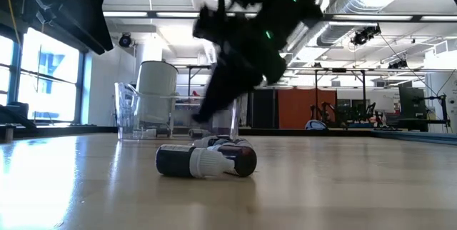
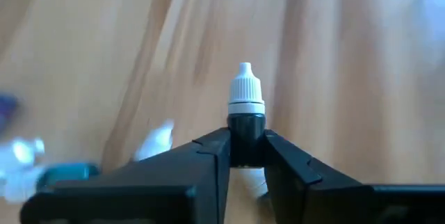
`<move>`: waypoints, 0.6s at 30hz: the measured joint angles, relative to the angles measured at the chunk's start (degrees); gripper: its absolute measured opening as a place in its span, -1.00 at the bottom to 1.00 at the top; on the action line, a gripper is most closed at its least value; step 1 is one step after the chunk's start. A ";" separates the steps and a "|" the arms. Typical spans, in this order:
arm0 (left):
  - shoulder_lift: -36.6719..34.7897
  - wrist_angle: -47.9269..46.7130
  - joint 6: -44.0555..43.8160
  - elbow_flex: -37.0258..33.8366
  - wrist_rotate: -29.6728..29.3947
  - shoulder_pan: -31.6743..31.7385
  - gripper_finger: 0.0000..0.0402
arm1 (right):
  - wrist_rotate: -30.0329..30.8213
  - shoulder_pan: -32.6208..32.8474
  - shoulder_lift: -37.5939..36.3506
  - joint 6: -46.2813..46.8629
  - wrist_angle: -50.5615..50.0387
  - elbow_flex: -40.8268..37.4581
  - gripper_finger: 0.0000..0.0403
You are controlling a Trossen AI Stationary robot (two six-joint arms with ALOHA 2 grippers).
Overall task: Pick & Place food coloring
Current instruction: Put the small black food coloring bottle into the transparent bin
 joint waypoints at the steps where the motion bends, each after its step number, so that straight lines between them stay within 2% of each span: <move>1: 0.00 -0.04 0.00 0.00 0.00 -0.01 -0.09 | 0.02 -0.40 -0.38 -1.61 -0.14 1.26 -0.65; 3: 0.00 -0.01 0.02 0.00 0.00 0.02 -0.09 | 1.73 -1.40 -1.08 -6.41 0.19 4.56 -0.65; 8: -0.03 0.39 -0.16 0.00 -0.31 0.00 -0.09 | 13.99 -6.44 -1.32 -18.74 0.09 13.36 -0.69; 14: -0.02 0.22 -0.11 0.00 -0.39 0.02 -0.09 | 9.54 -15.94 1.36 -19.11 0.04 17.38 -0.68; 18: -0.02 0.08 -0.07 0.00 -0.42 0.02 -0.09 | 7.74 -19.25 4.25 -17.23 -0.45 17.50 -0.68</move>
